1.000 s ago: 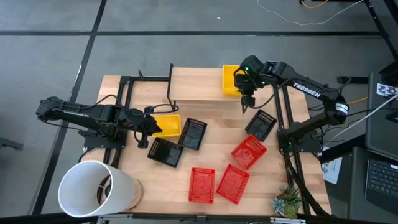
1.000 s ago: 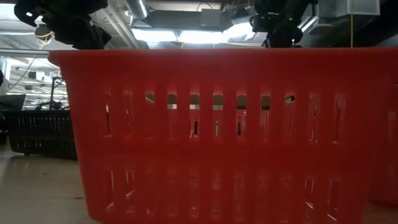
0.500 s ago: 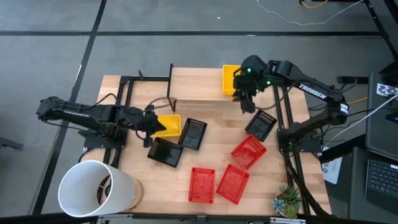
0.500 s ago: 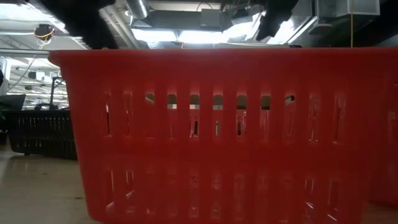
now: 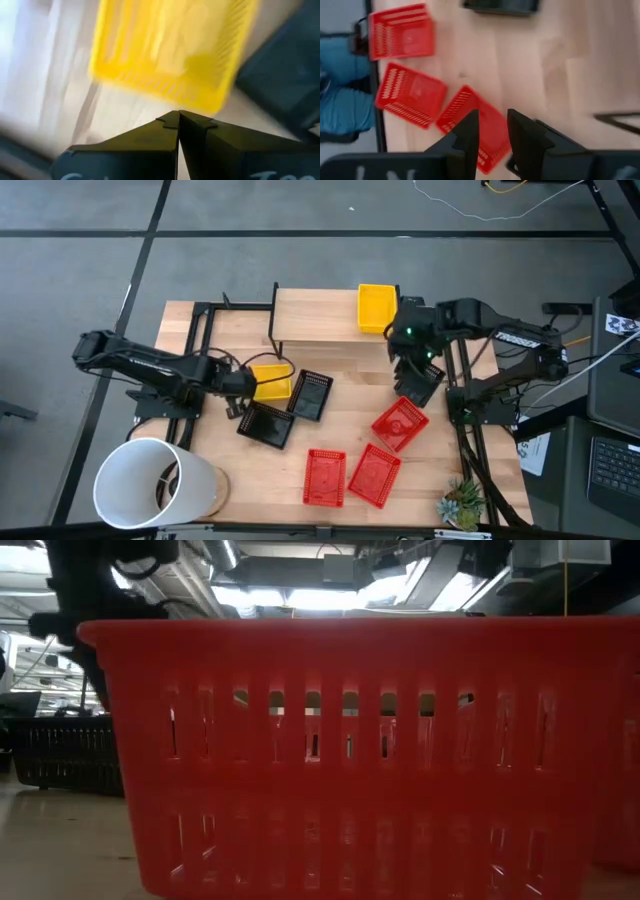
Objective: Stack baskets on shelf by color
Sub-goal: Stack the yellow basket on top of the yellow baskets on the shelf
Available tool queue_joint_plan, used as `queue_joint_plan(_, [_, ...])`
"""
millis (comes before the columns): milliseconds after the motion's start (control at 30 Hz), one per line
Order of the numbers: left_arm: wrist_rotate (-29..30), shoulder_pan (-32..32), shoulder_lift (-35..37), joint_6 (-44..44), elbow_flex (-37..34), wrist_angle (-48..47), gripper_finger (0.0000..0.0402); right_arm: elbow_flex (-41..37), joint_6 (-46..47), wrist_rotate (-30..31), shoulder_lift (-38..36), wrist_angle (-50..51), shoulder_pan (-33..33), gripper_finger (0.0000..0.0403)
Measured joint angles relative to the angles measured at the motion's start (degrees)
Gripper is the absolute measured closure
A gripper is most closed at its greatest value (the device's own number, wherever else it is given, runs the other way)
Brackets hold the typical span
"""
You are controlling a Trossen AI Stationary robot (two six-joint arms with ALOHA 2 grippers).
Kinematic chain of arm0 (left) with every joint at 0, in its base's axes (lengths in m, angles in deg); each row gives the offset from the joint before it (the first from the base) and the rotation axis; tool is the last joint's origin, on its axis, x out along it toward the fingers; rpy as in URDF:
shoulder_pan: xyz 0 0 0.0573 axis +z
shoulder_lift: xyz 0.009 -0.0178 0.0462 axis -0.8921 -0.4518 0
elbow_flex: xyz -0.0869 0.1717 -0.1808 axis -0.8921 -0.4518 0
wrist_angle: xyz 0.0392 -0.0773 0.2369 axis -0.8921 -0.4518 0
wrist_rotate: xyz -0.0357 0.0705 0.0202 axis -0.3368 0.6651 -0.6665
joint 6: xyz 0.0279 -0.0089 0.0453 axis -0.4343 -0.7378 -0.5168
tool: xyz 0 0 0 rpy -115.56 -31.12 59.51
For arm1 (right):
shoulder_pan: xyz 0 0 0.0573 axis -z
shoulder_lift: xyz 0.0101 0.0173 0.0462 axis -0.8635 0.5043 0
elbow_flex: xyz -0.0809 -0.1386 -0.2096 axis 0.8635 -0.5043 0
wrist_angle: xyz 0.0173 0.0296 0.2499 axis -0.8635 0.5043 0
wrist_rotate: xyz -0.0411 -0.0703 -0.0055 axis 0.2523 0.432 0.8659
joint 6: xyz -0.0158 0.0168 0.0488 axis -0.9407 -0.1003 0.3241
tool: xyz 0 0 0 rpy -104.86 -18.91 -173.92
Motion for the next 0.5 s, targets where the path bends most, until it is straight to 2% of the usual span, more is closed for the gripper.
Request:
queue_joint_plan(133, [3.21,0.0,-2.39,3.49,0.01,-5.49,0.0401,0.0,0.41,0.05,0.0,-2.82,-6.62,0.0302])
queue_joint_plan(267, [5.79,1.13,-6.22,0.42,-0.82,-2.19,0.0401,0.0,4.01,2.37,0.0,-7.5,-13.3,0.0302])
queue_joint_plan(400, [4.11,2.53,-11.48,-5.22,-0.85,8.65,0.0402,0.0,4.4,5.44,0.0,-9.75,-19.39,0.0302])
queue_joint_plan(500, [0.87,1.56,-13.91,-10.79,1.42,22.6,0.0402,0.0,4.4,9.73,0.0,-10.12,-22.37,0.0302])
